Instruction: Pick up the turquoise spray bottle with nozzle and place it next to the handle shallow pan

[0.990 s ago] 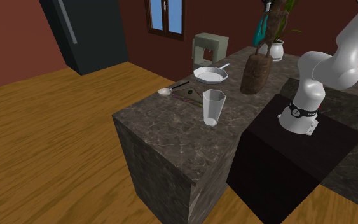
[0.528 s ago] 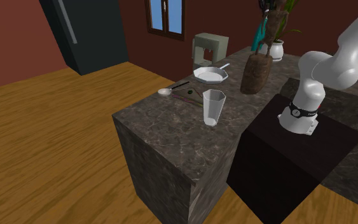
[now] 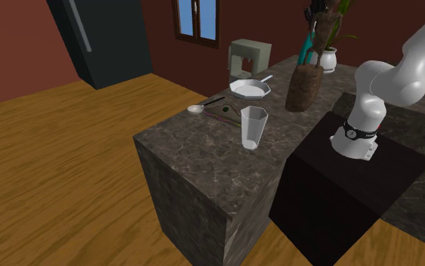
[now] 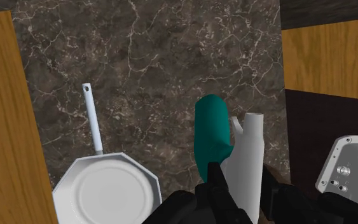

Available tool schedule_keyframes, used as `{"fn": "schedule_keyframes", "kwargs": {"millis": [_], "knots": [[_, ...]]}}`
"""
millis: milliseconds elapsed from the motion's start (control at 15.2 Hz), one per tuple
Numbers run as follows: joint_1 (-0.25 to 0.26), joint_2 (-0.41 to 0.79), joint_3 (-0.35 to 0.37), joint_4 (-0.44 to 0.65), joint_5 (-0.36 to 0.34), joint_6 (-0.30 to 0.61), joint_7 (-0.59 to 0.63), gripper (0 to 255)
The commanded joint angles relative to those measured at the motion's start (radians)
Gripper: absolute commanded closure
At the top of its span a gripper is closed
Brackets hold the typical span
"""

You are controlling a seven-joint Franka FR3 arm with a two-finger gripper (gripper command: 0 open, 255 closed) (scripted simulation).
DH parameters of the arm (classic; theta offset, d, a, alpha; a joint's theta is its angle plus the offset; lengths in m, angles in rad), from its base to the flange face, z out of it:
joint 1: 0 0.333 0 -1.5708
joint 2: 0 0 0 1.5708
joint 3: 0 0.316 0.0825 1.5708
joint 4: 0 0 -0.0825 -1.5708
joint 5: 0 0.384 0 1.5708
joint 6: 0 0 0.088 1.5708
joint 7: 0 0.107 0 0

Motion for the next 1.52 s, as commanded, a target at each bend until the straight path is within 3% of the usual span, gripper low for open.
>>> {"fn": "schedule_keyframes", "kwargs": {"millis": [0, 1452], "knots": [[-0.008, -0.011, 0.002, -0.032, -0.008, 0.022, 0.009, 255], [-0.014, -0.042, -0.109, -0.301, -0.086, 0.287, 0.064, 255]]}}
